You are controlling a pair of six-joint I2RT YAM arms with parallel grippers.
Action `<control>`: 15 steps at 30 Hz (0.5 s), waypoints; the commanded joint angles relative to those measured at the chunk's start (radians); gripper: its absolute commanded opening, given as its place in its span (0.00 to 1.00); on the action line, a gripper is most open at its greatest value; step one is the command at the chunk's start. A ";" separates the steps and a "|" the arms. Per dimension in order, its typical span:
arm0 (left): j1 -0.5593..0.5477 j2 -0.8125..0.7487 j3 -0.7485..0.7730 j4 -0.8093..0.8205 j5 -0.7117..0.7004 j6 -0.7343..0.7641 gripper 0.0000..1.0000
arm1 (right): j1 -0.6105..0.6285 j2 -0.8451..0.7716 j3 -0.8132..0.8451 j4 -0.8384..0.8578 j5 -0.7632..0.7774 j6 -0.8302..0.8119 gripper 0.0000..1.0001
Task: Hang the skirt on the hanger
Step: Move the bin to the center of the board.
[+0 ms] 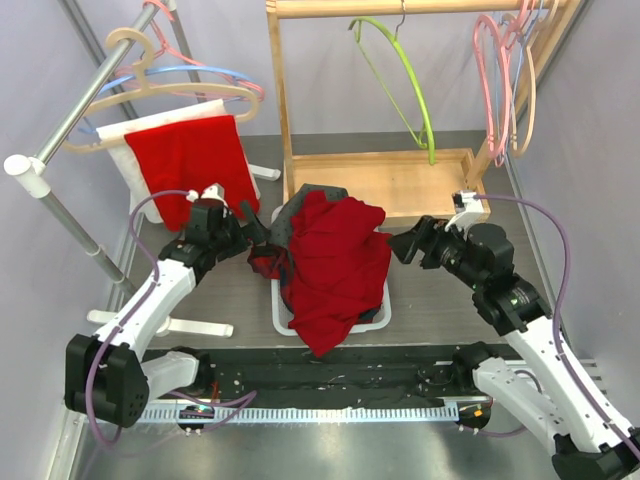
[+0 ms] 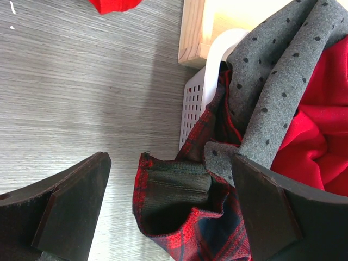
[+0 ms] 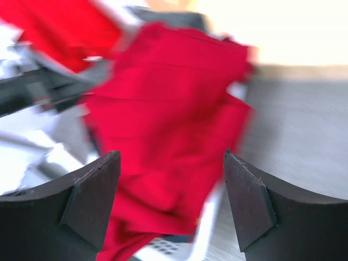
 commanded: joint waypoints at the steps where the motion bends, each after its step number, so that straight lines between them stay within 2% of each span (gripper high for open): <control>1: -0.012 -0.008 0.048 0.025 -0.024 0.014 0.98 | 0.069 0.073 0.089 0.125 -0.138 -0.043 0.80; 4: -0.018 -0.013 0.065 0.007 -0.038 0.015 0.97 | 0.224 0.194 0.128 0.133 -0.006 -0.059 0.80; 5: -0.020 -0.016 0.068 0.000 -0.038 0.017 0.97 | 0.338 0.226 0.161 0.134 0.048 -0.076 0.80; 6: -0.023 -0.017 0.074 -0.015 -0.038 0.018 0.97 | 0.396 0.263 0.181 0.136 0.188 -0.086 0.80; 9: -0.029 -0.025 0.091 -0.041 -0.087 0.023 0.97 | 0.578 0.458 0.293 0.128 0.390 -0.103 0.80; 12: -0.029 -0.036 0.125 -0.099 -0.149 0.028 0.97 | 0.705 0.653 0.428 0.102 0.553 -0.109 0.80; 15: -0.029 -0.045 0.152 -0.148 -0.236 0.035 0.98 | 0.766 0.818 0.558 0.059 0.640 -0.095 0.80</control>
